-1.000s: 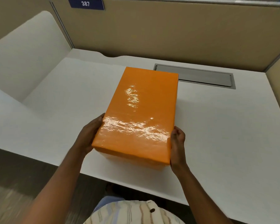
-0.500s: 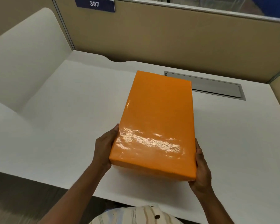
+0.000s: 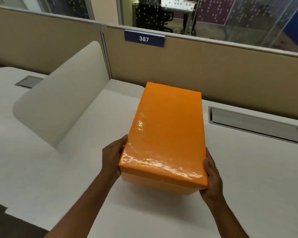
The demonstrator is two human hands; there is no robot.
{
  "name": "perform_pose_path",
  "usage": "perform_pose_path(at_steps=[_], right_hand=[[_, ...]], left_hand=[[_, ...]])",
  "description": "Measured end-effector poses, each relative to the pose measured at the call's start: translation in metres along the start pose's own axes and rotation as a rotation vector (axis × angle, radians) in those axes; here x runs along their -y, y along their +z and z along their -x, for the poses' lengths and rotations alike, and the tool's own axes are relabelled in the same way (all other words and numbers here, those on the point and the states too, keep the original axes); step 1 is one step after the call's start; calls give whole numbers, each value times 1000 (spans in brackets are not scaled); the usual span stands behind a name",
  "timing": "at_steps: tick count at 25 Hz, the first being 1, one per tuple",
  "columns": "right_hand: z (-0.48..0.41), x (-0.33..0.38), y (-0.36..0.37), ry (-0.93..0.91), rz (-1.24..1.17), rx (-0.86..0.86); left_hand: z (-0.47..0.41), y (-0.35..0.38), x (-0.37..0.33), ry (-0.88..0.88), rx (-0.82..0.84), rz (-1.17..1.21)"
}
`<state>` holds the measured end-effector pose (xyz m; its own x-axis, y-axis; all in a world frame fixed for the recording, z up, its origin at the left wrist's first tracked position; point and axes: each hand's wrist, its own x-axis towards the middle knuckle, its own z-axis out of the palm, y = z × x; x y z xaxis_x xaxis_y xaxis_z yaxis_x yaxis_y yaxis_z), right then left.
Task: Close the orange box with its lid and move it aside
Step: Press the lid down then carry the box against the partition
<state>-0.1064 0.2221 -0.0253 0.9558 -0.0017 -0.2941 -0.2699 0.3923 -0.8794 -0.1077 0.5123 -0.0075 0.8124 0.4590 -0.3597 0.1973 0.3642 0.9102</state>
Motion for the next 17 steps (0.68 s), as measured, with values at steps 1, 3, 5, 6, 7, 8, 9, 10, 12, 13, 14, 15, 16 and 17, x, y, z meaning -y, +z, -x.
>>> perform_pose_path(at_steps=[1,3,5,6,7,8,9,10,12,13,14,15,16,17], right_hand=[[-11,-1,15,2,-6,12],[-35,-4,45,5,0,38],[-61,-8,76,2,40,68],[-73,-11,91,4,58,82],[-87,-14,107,9,67,93],[-100,-17,123,12,70,101],[-112,-21,138,13,70,103],[-123,-26,151,11,66,105],[-147,-35,177,-2,57,106],[-158,-39,188,-7,59,105],[-169,-42,198,-10,66,103],[-180,-45,208,-9,72,100],[-190,-48,216,-7,73,98],[-199,-49,223,-6,70,97]], left_hand=[[-14,-6,-7,-7,-26,9],[-43,-18,-21,-16,-62,27],[-74,-31,-35,-12,-88,35],[-89,-38,-42,-5,-100,39],[-104,-44,-50,3,-111,48],[-120,-51,-58,11,-119,56],[-136,-57,-66,16,-121,58],[-150,-63,-73,18,-114,56],[-182,-73,-88,25,-79,53],[-198,-78,-94,27,-58,44],[-213,-81,-98,30,-35,29],[-227,-84,-102,33,-10,12],[-239,-86,-106,35,16,-3],[-251,-88,-108,36,36,-15]])
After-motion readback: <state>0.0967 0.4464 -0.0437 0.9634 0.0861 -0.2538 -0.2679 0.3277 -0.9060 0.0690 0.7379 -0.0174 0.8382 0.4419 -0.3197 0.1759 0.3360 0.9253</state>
